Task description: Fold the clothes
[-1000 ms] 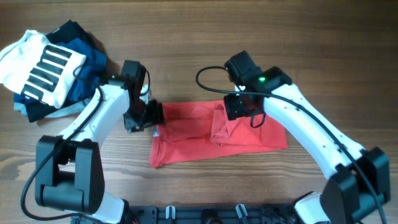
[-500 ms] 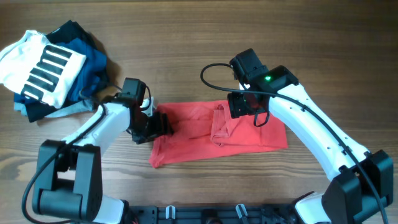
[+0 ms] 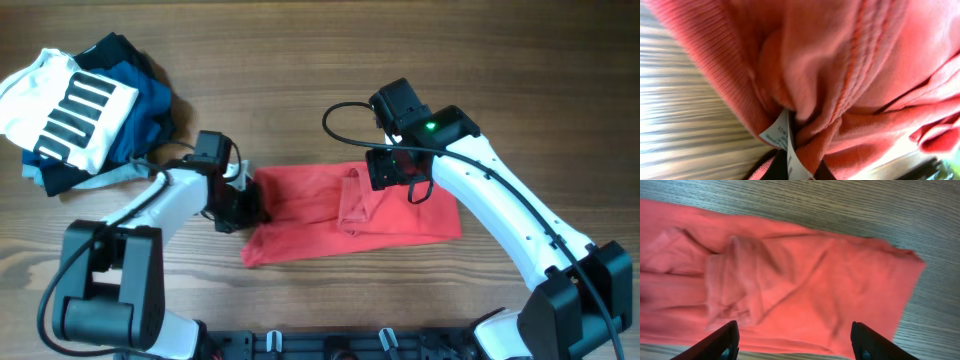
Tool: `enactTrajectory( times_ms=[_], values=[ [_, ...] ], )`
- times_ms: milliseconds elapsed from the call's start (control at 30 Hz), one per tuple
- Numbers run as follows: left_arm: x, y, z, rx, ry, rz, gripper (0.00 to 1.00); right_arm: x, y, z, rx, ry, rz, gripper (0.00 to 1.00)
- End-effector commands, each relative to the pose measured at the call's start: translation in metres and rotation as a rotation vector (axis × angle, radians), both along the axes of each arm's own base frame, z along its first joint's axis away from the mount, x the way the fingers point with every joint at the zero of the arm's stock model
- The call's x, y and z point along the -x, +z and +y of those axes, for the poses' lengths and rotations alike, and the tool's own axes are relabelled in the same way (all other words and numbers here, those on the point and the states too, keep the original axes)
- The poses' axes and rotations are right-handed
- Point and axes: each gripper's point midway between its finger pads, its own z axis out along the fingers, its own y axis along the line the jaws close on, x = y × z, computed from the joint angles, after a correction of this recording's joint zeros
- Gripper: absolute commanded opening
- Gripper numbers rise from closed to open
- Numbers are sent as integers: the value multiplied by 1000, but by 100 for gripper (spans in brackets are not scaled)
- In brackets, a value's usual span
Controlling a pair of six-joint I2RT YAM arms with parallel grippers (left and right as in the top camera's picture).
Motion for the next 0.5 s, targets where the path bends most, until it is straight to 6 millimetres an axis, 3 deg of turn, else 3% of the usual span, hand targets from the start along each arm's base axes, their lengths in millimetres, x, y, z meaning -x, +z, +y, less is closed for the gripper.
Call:
enactTrajectory(
  times_ms=[0,200,300,400,467],
  values=[
    [-40,28,45,-90,125,-110,4,-5,8,-10,44,-33,-34,72],
    [-66,64,113,-161,312,-170,4,-7,13,-22,49,-95,-48,71],
    [-75,87,143,-177,366,-198,4,-12,20,-37,44,-157,-69,71],
    [-84,111,157,-178,401,-225,4,-16,25,-57,41,-216,-77,71],
    [-89,125,149,-144,388,-239,4,-17,27,-72,50,-236,-73,71]
  ],
)
